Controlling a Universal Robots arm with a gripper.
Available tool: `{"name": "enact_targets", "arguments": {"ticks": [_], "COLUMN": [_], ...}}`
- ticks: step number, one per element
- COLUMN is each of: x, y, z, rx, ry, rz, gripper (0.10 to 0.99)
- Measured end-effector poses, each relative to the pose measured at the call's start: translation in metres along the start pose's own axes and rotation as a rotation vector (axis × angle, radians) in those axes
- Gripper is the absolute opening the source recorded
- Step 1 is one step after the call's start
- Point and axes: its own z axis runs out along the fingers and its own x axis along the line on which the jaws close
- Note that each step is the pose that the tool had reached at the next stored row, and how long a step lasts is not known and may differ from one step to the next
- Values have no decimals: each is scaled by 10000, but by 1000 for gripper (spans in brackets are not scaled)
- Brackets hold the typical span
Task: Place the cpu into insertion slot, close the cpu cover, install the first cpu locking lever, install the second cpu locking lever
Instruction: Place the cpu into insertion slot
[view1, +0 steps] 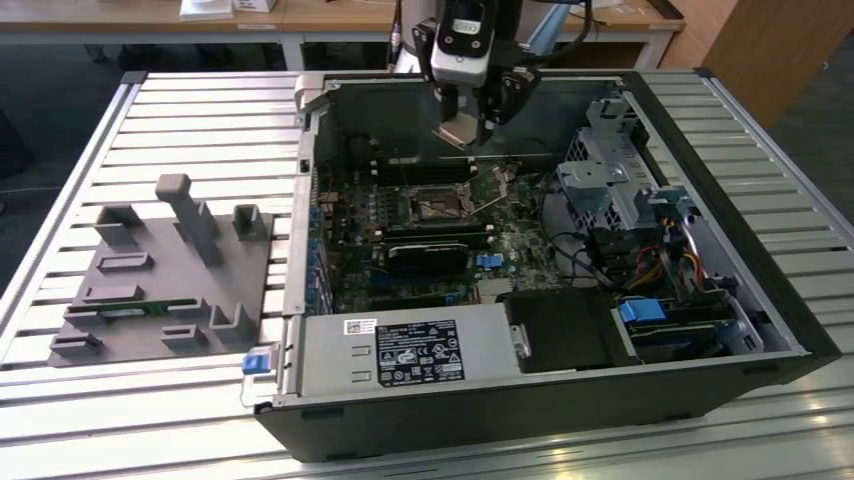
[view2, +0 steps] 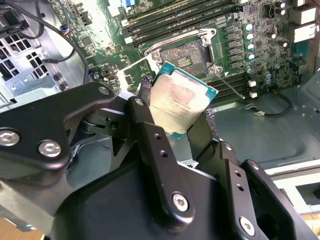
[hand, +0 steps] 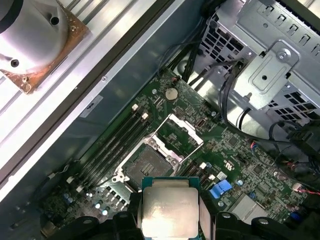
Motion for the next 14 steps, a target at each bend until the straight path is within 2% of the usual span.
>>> {"name": "enact_targets", "arguments": {"ticks": [14], "x": [0], "y": [-1], "z": [20], "rx": [-3], "ry": [-14], "rz": [163], "gripper": [537]}}
